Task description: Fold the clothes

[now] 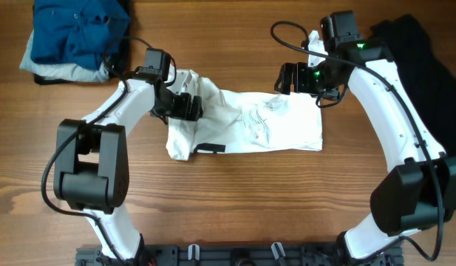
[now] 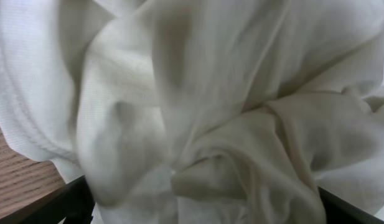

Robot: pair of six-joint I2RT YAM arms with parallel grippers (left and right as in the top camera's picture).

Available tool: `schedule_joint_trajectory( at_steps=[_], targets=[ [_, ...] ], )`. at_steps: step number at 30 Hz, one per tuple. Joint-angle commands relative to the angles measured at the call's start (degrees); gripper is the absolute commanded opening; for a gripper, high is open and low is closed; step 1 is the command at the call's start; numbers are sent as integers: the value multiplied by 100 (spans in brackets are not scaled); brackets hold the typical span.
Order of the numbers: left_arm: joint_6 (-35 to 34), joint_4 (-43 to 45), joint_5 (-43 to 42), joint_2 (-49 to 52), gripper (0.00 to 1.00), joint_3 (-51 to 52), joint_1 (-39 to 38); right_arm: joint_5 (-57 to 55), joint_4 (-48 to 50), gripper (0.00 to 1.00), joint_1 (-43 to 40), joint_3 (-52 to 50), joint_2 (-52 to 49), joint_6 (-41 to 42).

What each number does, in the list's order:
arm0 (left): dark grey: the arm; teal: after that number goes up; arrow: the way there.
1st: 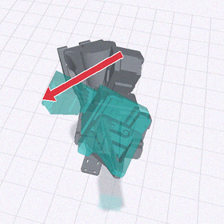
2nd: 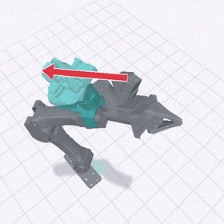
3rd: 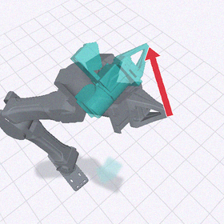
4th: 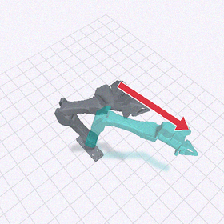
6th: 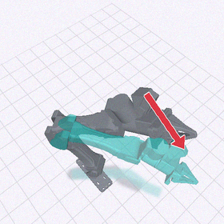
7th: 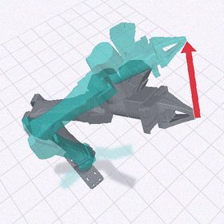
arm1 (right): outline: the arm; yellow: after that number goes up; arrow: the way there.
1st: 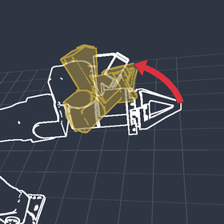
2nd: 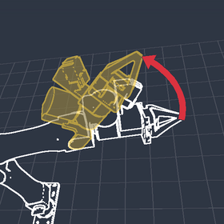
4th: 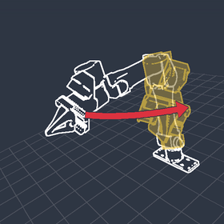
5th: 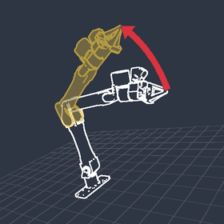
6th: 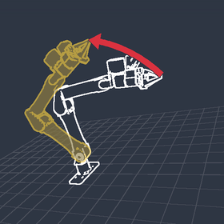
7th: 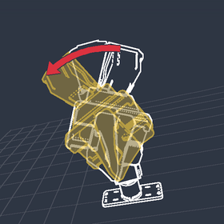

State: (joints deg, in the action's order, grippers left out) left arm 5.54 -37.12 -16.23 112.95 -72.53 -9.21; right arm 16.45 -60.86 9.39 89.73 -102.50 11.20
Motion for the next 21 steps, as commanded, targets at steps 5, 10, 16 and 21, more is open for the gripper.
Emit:
schedule_joint_trajectory(
  at_steps=[5,10,16,21],
  targets=[
    [177,-219,264,68,100,50,409,-210,46,100,13,90,72,-70],
    [177,-232,396,63,100,52,409,-210,55,100,13,90,72,-70],
    [151,-208,538,127,95,225,393,-210,55,99,13,90,72,-72],
    [101,-157,516,129,71,295,197,-210,79,99,13,90,72,-72]
  ],
)
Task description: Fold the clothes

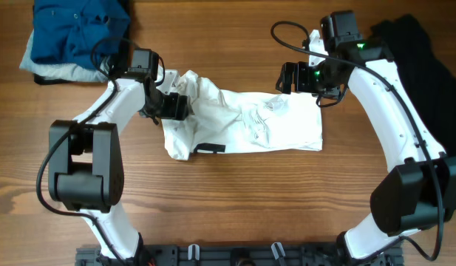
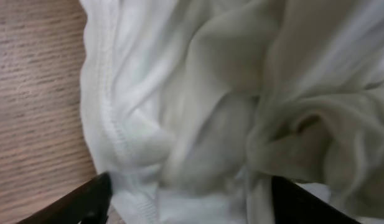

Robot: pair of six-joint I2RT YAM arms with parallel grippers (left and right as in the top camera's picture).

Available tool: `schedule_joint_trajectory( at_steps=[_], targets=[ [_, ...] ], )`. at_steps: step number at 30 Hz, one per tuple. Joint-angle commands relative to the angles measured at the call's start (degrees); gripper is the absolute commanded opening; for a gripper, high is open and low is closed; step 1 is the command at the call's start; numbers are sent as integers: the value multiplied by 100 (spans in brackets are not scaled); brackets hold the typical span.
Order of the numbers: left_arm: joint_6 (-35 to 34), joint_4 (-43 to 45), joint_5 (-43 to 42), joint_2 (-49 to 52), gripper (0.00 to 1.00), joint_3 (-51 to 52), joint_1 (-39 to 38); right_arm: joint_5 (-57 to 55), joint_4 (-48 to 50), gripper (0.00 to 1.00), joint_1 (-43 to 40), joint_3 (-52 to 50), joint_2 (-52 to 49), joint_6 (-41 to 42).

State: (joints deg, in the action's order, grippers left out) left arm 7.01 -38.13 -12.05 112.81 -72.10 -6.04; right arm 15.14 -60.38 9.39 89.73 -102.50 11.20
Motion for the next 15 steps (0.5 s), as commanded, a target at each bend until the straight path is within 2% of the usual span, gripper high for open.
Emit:
schedule_joint_trajectory(
  at_steps=[1,4,9,15],
  targets=[
    [-146,-42,107,142,72,251,-166,-79,31,99,13,90,72,-74],
    [-295,-175,186,129,83,188,-227,-79,28,99,13,90,72,-74],
    [-317,-896,317,79,91,-234,-214,-79,79,100,13,90,72,-74],
    [-317,-1021,319,74,96,-566,-205,-79,57,99,13,90,72,-74]
  ],
)
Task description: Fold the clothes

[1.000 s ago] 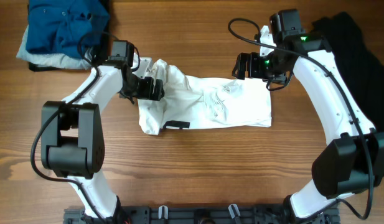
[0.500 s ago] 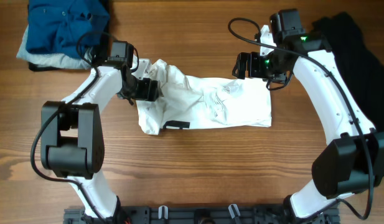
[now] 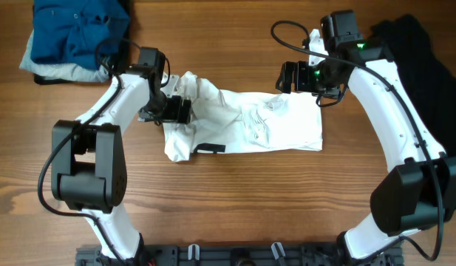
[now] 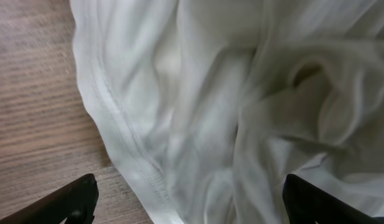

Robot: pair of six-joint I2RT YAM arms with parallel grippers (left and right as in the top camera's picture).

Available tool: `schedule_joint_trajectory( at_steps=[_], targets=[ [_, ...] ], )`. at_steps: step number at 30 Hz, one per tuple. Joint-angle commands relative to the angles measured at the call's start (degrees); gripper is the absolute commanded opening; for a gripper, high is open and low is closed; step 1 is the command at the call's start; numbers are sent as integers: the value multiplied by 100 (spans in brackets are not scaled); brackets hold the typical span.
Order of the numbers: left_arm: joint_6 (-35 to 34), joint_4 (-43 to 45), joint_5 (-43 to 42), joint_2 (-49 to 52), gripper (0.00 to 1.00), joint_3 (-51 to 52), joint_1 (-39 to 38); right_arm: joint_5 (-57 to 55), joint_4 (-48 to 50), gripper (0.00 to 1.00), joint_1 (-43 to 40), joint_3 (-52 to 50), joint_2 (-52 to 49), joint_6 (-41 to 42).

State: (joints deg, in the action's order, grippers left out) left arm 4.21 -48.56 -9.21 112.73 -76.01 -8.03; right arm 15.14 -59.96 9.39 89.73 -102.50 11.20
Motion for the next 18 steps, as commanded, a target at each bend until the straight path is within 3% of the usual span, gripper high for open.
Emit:
schedule_joint_trajectory(
  at_steps=[1,6,10,13,14,16,17,18],
  targets=[
    [-37,72,31,83,100,-173,-7,-79,9,99,13,90,72,-74],
    [-35,192,-46,133,100,-168,-7,-79,-35,99,11,90,72,-188],
    [-9,444,-909,417,100,-140,-44,-186,-103,100,13,90,72,-223],
    [-13,487,-1078,638,96,-103,-168,-188,-101,99,11,90,72,-221],
    [-15,479,-1226,717,91,-103,-236,-188,-101,100,11,90,72,-223],
    [-15,531,-1602,831,71,-103,-356,-186,-92,99,11,90,72,-212],
    [-20,564,-1681,872,57,-103,-422,-186,-70,99,13,85,72,-205],
    [-17,570,-1690,890,35,-103,-481,-186,-61,99,13,72,72,-208]
  ],
)
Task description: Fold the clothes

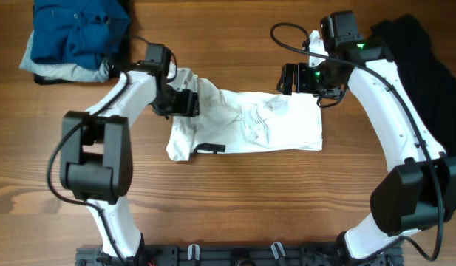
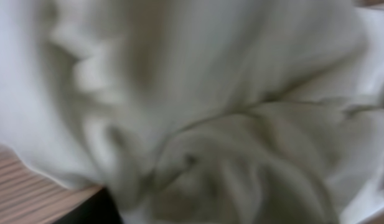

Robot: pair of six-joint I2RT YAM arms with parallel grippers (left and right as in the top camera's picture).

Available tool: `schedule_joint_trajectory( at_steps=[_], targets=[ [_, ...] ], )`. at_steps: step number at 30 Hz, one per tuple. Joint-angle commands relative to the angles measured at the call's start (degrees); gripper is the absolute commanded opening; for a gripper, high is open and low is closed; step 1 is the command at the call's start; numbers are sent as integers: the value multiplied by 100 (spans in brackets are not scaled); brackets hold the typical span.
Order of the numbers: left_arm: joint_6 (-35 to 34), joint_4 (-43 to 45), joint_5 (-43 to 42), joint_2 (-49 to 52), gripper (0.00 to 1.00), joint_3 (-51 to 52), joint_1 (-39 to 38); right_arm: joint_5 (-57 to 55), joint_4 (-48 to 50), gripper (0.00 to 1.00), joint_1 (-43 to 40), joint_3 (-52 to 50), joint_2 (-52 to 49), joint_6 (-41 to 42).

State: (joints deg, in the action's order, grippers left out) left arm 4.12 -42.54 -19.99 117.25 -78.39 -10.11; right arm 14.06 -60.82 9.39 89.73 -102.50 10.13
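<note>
A white garment (image 1: 272, 125) lies spread across the middle of the wooden table, its left end bunched into folds. My left gripper (image 1: 185, 102) sits on that bunched end. In the left wrist view, blurred white cloth (image 2: 210, 93) fills nearly everything. Only one dark finger (image 2: 86, 211) shows at the bottom left, and the other is hidden by cloth. My right gripper (image 1: 288, 78) rests at the garment's upper right edge, and how its jaws stand is unclear from above.
A blue garment (image 1: 76, 33) lies on a pale one at the back left. A black garment (image 1: 423, 66) lies at the right edge. A dark rail (image 1: 228, 255) runs along the table's front. The white garment's lower left shows a small black label (image 1: 211, 148).
My left gripper has moved right and slightly back, from the garment's left hem onto the bunched folds. The wrist view now shows almost no table. The right arm has not moved.
My left gripper was first on the bunched left end. Then it was at the left hem with its fingers apart over the seam, and it stayed there a moment later. Now it is back over the bunch. The right gripper stayed at the upper right edge.
</note>
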Motion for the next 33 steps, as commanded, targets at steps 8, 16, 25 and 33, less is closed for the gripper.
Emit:
schedule_joint_trajectory(
  at_steps=[8,16,25,33],
  targets=[
    [-332,-522,-592,-94,4,68,385,289,348,11,39,-560,72,94],
    [-330,-1196,-225,-1316,4,31,841,1432,2387,4,39,-2446,-63,485],
    [-664,-1340,-317,-1436,4,-304,175,1552,3296,5,50,-2634,-1628,951],
    [-2452,363,-315,-1320,4,-365,-1816,1604,3327,4,50,-2634,-1665,955]
  ],
)
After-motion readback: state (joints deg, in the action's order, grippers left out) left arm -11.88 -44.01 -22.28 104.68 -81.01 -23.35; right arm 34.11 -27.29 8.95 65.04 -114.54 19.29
